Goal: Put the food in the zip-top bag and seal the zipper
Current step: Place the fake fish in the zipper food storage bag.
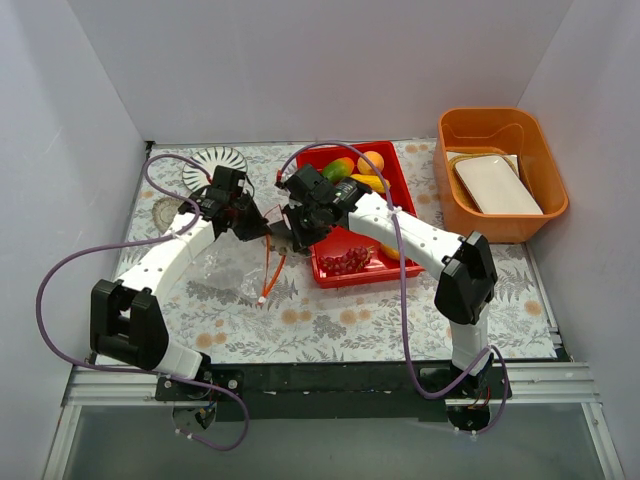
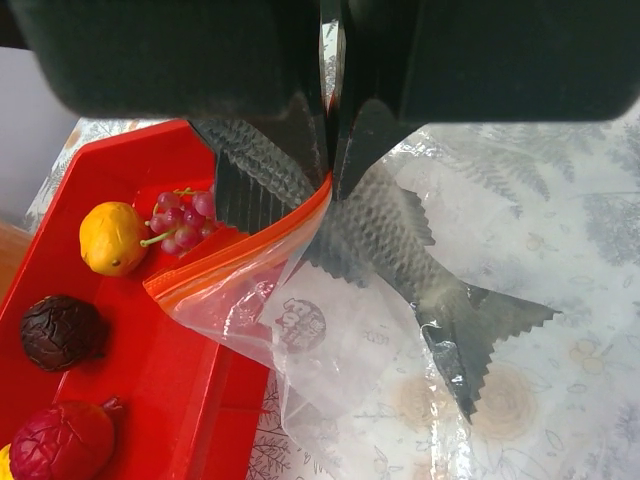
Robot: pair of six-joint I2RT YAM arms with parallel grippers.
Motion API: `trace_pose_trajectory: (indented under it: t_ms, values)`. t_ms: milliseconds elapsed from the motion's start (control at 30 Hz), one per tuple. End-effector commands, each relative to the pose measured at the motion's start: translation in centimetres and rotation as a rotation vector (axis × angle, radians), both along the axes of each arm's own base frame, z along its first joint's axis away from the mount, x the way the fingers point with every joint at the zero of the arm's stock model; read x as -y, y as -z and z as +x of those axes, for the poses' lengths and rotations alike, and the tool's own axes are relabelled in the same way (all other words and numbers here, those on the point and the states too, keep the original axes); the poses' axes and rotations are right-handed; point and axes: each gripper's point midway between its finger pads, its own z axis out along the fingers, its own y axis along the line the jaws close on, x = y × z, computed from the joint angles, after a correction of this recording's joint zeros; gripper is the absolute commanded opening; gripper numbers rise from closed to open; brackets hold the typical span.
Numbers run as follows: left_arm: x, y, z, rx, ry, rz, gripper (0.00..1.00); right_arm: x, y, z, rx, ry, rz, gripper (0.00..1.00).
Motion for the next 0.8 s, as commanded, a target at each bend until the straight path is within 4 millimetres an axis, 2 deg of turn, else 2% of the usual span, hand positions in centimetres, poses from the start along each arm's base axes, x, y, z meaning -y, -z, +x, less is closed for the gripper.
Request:
trace_pose_trajectory:
  t_ms: [0,167,367,600,767]
  values:
    - [0.9,-1.5,-0.9,0.034,0.0,-0.029,0.0,-2.8,-4.8,-0.5,0.009,-0.037,0.176,0.01]
    - [1.0,-2.5,-0.6,0.059,-0.018,-0.049,0.0,-3.1,-3.5,-0.9,-0.042,-0.037,0.164,0.01]
    - [0.9,-4.2,-0.1,0.101,-0.03,-0.051,0.0,-2.6,-1.8,-1.3,-0.072,-0.05,0.113,0.01]
    - [1.1,-4.3,0.2,0.099,-0.044,-0.063,0.0,-3.9,-3.2,-2.1,-0.06,-0.126,0.216,0.05]
    - [1.3,-4.7,0.6,0.111,-0.052,-0.08,0.0,-4.4,-2.2,-2.4,-0.097,-0.14,0.221,0.08]
